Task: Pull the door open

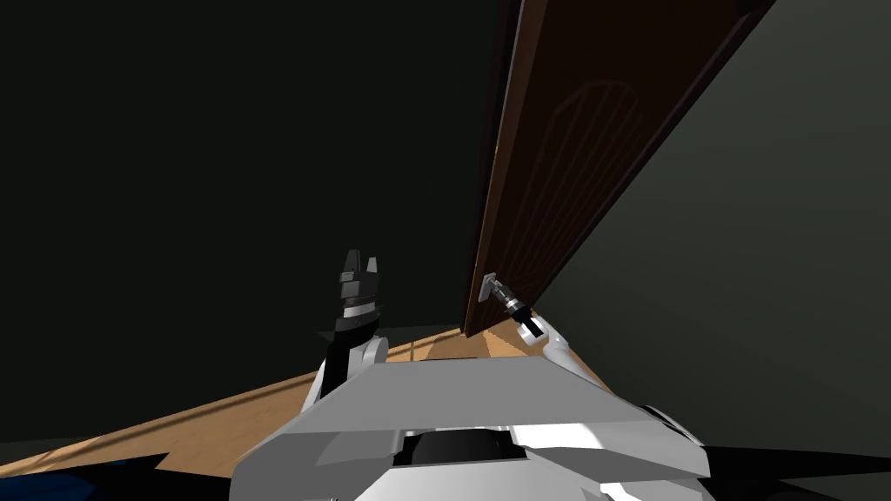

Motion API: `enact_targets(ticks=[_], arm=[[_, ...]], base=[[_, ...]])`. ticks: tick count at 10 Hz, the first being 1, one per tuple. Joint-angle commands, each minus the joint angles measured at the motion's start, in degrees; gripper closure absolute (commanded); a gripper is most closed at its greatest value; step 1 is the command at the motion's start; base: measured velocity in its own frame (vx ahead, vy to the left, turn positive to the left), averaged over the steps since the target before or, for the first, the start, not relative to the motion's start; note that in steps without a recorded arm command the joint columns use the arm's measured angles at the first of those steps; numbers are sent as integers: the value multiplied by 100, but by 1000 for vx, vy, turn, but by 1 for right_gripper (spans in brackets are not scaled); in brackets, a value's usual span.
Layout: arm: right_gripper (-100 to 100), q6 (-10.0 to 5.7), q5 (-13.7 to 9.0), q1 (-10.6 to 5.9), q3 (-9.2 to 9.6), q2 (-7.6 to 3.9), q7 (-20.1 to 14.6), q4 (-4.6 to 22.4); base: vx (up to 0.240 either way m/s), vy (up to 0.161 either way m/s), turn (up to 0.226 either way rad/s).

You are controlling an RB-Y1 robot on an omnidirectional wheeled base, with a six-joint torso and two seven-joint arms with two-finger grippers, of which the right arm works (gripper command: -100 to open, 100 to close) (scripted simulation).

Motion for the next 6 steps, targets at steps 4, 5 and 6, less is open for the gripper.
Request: enact_targets(ticks=[4, 5, 6], arm=[[100, 40, -609, -67, 82, 50, -558, -35], [100, 51, -759, -82, 104, 63, -692, -33], [100, 61, -909, -97, 126, 76, -825, -31]], base=[[-81, -72, 110], [-89, -73, 104], [-97, -80, 122]])
